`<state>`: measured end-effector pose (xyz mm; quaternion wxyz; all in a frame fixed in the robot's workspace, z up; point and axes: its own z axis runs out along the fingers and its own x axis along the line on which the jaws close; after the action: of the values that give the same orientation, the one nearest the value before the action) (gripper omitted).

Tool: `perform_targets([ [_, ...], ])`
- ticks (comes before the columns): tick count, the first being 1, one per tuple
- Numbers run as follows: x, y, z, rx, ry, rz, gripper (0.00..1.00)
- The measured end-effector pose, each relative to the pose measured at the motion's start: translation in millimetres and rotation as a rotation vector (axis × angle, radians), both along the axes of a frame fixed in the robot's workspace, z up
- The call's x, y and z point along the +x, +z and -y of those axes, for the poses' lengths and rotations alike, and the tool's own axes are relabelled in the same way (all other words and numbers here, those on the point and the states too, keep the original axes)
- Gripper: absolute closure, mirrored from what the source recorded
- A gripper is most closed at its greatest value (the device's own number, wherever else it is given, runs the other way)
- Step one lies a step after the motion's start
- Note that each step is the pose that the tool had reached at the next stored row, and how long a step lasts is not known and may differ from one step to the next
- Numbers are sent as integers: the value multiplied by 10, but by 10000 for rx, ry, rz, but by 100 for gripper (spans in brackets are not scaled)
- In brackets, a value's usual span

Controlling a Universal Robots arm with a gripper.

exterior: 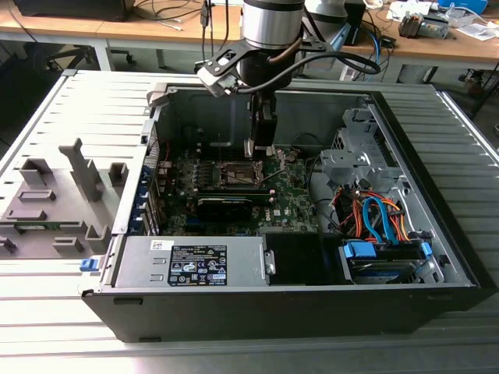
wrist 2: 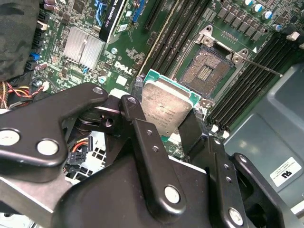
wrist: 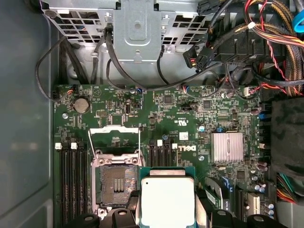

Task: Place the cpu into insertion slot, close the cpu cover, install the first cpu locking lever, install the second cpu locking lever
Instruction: 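Place the cpu into insertion slot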

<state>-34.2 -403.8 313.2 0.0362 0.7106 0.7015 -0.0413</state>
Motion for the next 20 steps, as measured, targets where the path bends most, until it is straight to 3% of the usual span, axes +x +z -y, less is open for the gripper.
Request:
perform_targets([
  [20, 0, 0, 0, -85, -341, 0, 46],
])
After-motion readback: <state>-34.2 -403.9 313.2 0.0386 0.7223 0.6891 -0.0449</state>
